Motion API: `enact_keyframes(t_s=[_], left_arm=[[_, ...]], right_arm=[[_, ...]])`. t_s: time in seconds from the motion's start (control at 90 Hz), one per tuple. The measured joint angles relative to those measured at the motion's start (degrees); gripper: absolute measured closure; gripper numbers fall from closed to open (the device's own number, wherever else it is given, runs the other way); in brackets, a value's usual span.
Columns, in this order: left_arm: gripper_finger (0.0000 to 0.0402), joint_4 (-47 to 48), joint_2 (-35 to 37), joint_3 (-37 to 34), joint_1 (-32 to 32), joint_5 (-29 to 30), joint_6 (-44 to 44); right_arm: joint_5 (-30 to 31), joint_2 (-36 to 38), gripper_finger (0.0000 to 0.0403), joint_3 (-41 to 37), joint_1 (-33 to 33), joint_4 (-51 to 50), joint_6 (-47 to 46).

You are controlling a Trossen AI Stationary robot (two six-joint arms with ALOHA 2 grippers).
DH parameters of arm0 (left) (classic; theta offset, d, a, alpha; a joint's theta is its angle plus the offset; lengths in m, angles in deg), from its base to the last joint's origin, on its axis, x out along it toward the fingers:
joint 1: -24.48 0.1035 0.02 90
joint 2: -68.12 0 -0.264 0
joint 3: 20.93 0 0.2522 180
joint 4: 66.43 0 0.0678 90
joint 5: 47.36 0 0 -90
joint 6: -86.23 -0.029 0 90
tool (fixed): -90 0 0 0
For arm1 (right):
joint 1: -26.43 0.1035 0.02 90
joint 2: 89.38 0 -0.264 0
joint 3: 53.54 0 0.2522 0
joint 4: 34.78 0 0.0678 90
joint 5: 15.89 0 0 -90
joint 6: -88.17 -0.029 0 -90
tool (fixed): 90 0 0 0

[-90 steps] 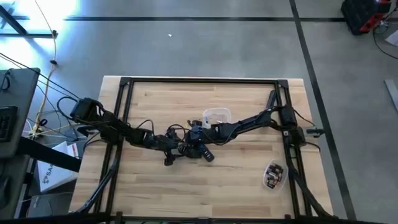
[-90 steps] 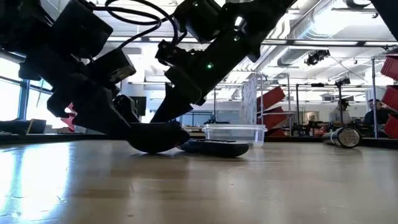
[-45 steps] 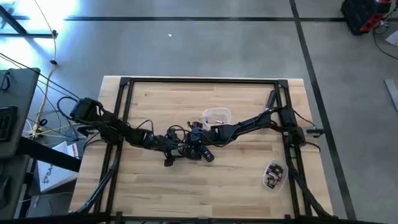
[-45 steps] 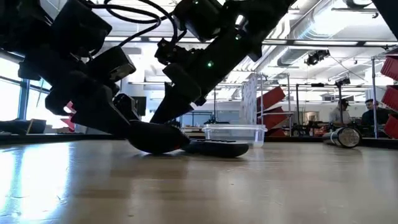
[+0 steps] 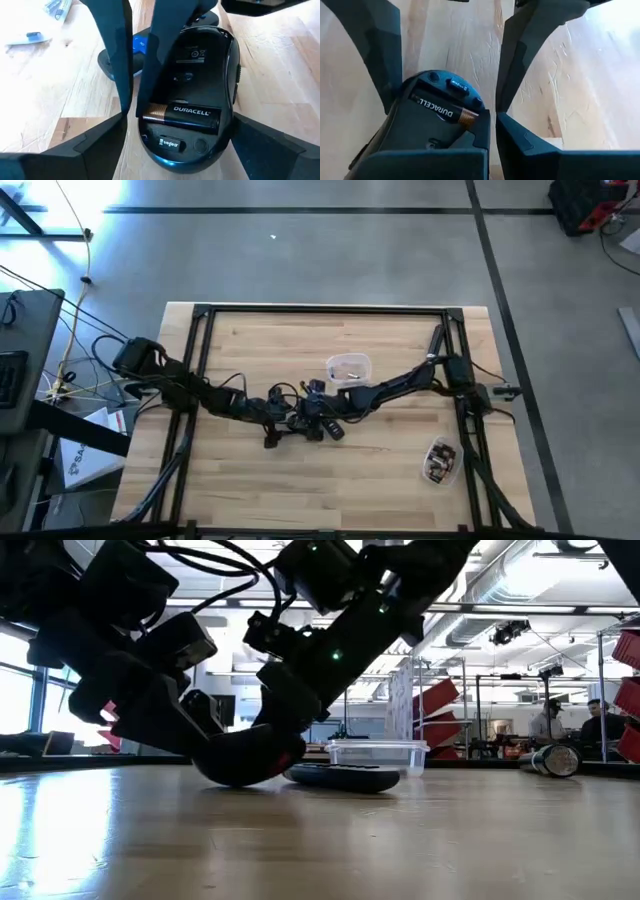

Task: Insert battery
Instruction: Insert the black battery into the computer mouse

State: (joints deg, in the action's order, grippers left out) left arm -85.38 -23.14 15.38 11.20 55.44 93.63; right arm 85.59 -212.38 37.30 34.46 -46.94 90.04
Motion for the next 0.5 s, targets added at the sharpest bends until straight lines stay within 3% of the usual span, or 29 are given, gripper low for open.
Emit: enact_keyframes(t_s=[0.344, 0.5], left_arm=[[0.0085, 1.14, -0.04, 0.02, 0.20, 0.86, -0.20], [0.0085, 1.49, -0.04, 0.02, 0.20, 1.34, -0.18]], right_arm=[[4.85, 0.68, 0.0402, 0.02, 2.68, -1.43, 16.38], [7.95, 0.68, 0.0402, 0.02, 3.47, -1.34, 17.95]])
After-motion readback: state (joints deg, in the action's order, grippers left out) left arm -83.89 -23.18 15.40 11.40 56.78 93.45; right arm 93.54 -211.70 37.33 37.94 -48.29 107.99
